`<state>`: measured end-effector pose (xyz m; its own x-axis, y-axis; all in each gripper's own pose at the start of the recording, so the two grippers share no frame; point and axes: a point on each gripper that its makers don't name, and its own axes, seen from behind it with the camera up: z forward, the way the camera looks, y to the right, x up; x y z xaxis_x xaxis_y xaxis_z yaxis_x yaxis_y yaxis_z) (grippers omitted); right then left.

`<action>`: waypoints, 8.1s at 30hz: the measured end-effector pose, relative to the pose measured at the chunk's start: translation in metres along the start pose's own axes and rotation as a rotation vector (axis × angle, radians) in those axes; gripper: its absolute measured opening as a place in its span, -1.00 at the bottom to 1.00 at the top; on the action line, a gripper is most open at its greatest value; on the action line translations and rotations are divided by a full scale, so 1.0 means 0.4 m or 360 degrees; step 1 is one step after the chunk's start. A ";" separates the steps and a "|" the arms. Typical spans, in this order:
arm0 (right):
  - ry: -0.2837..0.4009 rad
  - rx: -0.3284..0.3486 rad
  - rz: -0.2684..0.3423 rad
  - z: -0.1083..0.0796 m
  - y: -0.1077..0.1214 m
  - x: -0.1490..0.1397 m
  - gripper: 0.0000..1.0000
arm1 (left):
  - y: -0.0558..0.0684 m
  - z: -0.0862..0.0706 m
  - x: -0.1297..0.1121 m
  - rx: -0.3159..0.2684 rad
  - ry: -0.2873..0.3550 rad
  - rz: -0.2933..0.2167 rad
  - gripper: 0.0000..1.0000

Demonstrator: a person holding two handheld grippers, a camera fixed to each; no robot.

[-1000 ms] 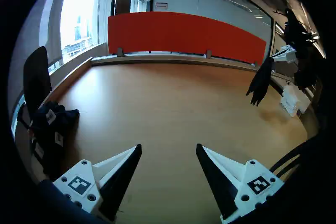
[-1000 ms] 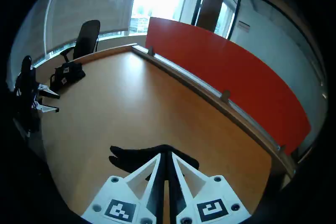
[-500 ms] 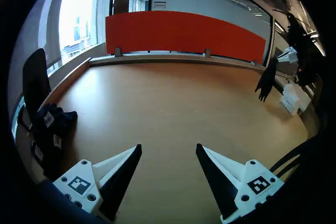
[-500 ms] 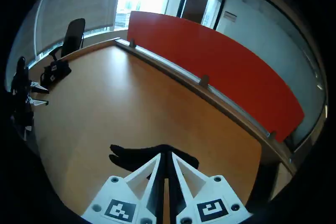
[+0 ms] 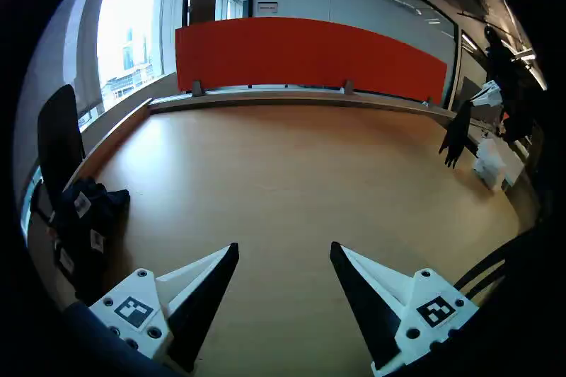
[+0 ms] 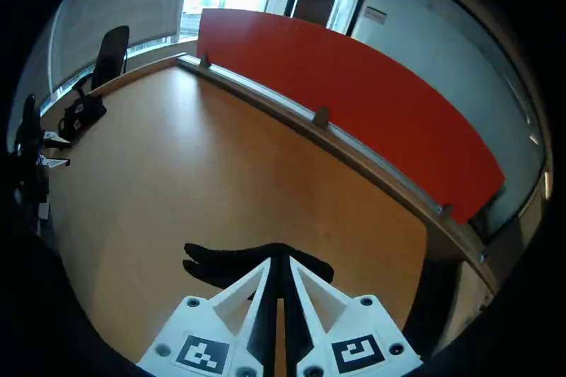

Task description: Fold towel

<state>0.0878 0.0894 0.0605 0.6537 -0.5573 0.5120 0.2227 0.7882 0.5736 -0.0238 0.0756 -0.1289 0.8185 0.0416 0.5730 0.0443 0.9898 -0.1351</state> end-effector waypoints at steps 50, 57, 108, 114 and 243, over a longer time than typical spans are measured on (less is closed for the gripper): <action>-0.0222 -0.0123 0.0145 -0.074 0.120 -0.284 -0.93 | 0.037 -0.001 0.006 -0.0025 -0.0013 0.0055 0.92; -0.0315 -0.0122 0.0156 -0.087 0.106 -0.368 -0.93 | 0.041 -0.002 0.003 -0.0029 -0.0015 0.0056 0.92; -0.0740 -0.0151 0.0384 -0.092 0.069 -0.716 -0.93 | 0.037 -0.019 -0.004 -0.0001 -0.0039 0.0078 0.92; -0.0770 -0.0166 0.0386 -0.097 0.079 -0.728 -0.93 | 0.042 -0.018 -0.001 -0.0004 -0.0039 0.0079 0.92; 0.0455 -0.0717 0.0976 -0.147 0.076 -0.344 1.00 | 0.018 -0.013 0.056 0.0054 0.0027 -0.0025 0.92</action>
<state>0.0472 0.2054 -0.0302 0.8997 0.0479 0.4339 -0.0050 0.9950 -0.0996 -0.0021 0.0829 -0.1212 0.8276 0.0238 0.5609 0.0383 0.9944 -0.0987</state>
